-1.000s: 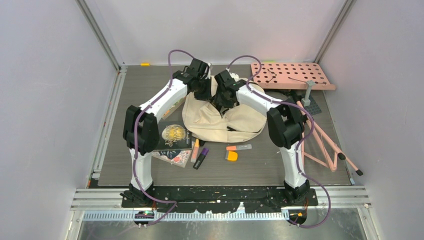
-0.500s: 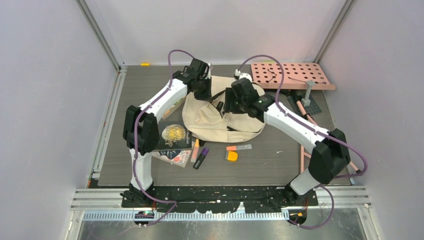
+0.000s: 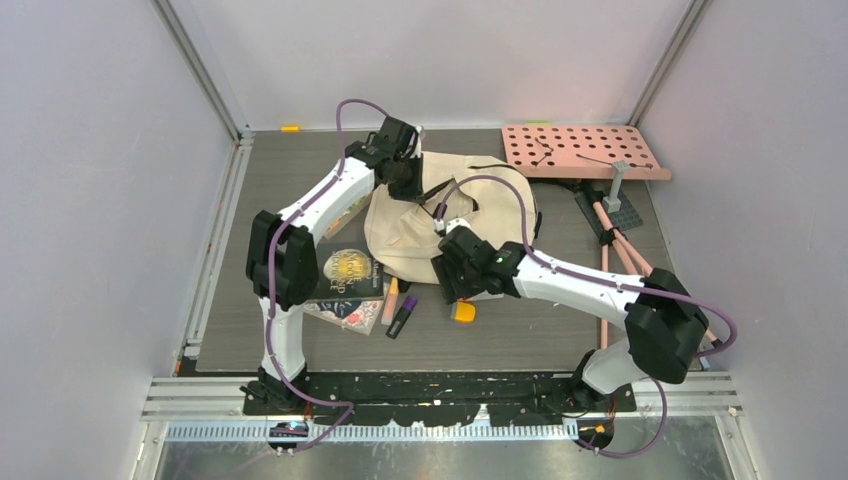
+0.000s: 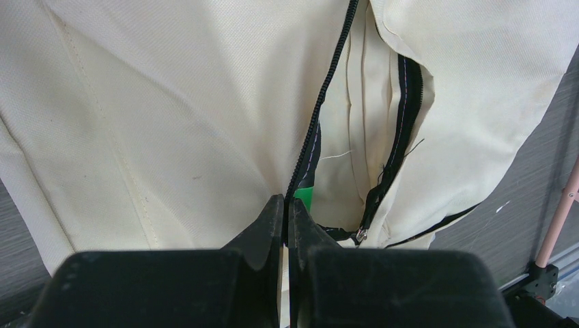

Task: Pack the student bag
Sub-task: Pick up the stationery from the center of the board.

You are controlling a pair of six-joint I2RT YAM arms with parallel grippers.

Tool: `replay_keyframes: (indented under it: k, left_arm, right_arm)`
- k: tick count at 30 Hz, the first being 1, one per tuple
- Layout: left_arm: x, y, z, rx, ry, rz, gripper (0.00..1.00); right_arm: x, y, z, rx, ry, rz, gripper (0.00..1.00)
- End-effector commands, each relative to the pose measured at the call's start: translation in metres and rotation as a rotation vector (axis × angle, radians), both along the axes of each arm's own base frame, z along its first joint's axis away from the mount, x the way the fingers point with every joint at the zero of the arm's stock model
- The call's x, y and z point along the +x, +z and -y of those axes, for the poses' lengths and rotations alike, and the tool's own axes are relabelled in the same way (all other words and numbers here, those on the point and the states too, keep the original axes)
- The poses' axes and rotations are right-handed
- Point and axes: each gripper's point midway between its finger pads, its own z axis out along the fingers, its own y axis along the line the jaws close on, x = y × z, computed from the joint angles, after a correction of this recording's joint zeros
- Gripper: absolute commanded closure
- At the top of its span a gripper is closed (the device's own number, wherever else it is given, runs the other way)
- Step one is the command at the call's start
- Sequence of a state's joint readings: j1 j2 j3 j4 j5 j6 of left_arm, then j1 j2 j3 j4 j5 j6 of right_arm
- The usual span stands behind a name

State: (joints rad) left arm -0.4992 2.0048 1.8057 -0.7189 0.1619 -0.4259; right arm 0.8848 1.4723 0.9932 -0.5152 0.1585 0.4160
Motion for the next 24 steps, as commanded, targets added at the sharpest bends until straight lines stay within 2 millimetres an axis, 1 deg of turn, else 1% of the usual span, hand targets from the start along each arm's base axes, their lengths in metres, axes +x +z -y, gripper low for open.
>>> replay_keyframes:
  k: [1,5,10,13,17,20,24]
  left_arm:
    - [0.002,0.028,-0.002,-0.033,-0.016,0.061,1.0]
    - [0.001,0.026,-0.002,-0.032,-0.018,0.054,1.0]
    - [0.001,0.026,-0.003,-0.026,-0.018,0.054,1.0]
    - [0.001,0.024,0.0,-0.033,-0.02,0.047,1.0]
    - [0.001,0.025,-0.002,-0.027,-0.021,0.051,1.0]
    - [0.001,0.024,-0.004,-0.021,-0.018,0.052,1.0]
    - [-0.001,0.022,-0.003,-0.023,-0.021,0.045,1.0]
  right_arm:
    - [-0.007,-0.009,-0.003,-0.023,0.06,0.019,0.38]
    - [-0.011,-0.024,-0.007,-0.049,0.105,0.008,0.37]
    - [-0.013,-0.035,-0.01,-0.084,0.161,0.002,0.37]
    - [-0.013,-0.043,-0.011,-0.102,0.188,-0.007,0.37]
    - [-0.02,-0.053,-0.012,-0.105,0.211,-0.041,0.37]
    - [-0.026,-0.057,-0.01,-0.114,0.217,-0.054,0.37]
    - [-0.034,-0.057,-0.006,-0.118,0.222,-0.063,0.37]
